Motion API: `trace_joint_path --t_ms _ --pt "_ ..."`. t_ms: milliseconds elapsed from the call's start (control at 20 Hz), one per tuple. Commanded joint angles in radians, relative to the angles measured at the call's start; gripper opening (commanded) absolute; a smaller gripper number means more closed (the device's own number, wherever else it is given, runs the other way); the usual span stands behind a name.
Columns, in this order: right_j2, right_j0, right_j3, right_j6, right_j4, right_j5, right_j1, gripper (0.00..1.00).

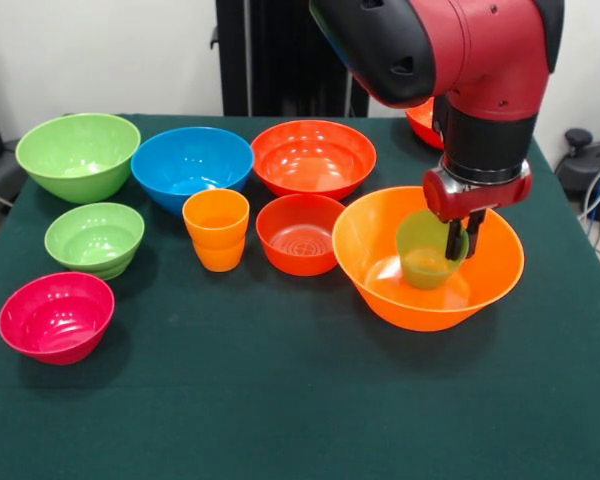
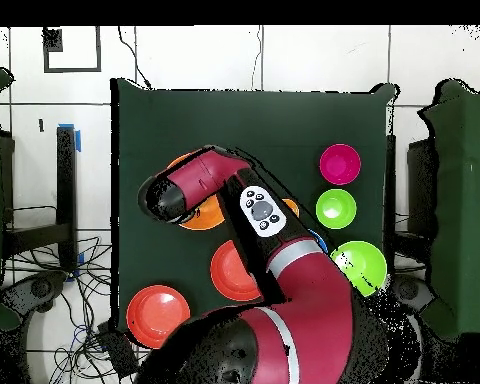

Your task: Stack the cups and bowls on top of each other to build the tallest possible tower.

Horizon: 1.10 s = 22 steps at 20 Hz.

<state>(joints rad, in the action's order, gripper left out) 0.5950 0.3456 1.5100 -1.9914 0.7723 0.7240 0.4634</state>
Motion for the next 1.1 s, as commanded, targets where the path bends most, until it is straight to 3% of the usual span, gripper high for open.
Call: trace_joint_path --t_ms 50,350,1050,1100 --pt "0.005 0.020 -0.043 0.308 0.051 0.093 -0.052 0.00" --pt "-0.006 0.024 0.029 0.267 0.056 0.069 -0.024 0.00" --pt "0.015 0.037 0.072 0.264 0.005 0.107 -0.017 0.00" --pt "0.019 0.040 0.076 0.263 0.002 0.101 -0.019 1.00"
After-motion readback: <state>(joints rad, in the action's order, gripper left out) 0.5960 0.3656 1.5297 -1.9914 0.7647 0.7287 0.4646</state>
